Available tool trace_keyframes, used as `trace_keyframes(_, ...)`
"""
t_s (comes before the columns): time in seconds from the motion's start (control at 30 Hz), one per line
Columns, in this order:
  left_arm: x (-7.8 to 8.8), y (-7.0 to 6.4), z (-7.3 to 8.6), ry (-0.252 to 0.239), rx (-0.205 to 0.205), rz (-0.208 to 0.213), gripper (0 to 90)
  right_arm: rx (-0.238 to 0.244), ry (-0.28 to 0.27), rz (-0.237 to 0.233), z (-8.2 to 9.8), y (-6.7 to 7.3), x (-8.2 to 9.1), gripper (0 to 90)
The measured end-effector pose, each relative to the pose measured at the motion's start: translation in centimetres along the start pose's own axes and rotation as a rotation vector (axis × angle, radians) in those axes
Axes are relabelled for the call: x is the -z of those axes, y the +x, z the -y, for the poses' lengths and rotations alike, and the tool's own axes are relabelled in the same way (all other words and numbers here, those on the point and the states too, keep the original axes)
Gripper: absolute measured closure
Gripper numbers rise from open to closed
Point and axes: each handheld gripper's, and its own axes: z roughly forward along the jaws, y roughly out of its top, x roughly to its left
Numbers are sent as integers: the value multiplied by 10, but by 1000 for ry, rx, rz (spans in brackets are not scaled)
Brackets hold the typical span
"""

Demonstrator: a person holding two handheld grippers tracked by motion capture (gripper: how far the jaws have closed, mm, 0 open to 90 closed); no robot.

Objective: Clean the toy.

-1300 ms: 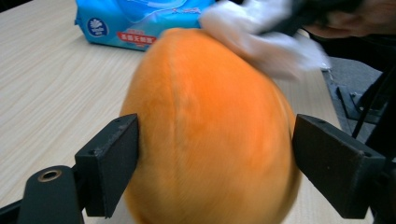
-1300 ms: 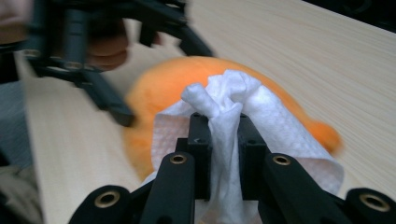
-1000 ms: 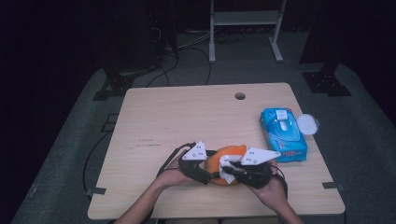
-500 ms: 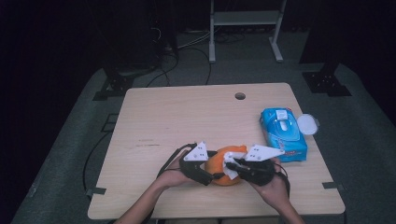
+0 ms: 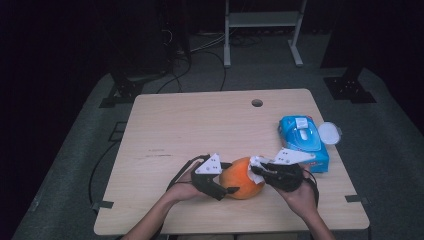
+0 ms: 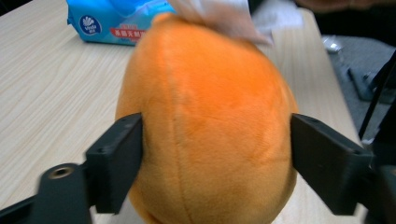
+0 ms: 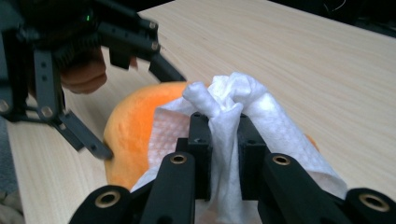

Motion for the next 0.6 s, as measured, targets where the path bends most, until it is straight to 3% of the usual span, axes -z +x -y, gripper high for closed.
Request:
trace_keyframes(0.07,1,1,-5,-9,37,1,150,14,13,4,2,5,-1,792)
trace_keyframes(0.13,-1,0,-5,-6,44,1,152,41,21,-1,-1,12,-2,793)
trace_keyframes(0.23,-3,-4,-4,-8,16,6,233,77,18,-19,-7,25,-3,794)
trace_keyframes(0.33,-6,-13,-7,1,-58,20,258,126,27,-82,-14,45,-13,792)
trace_keyframes(0.4,-7,-17,-7,17,-94,17,271,170,49,-86,-15,54,-20,793)
trace_keyframes(0.5,-5,-17,-5,13,-110,16,283,160,37,-77,-17,48,-17,794)
trace_keyframes(0.6,-4,-14,-2,12,-106,17,285,107,18,-23,-15,26,-4,794)
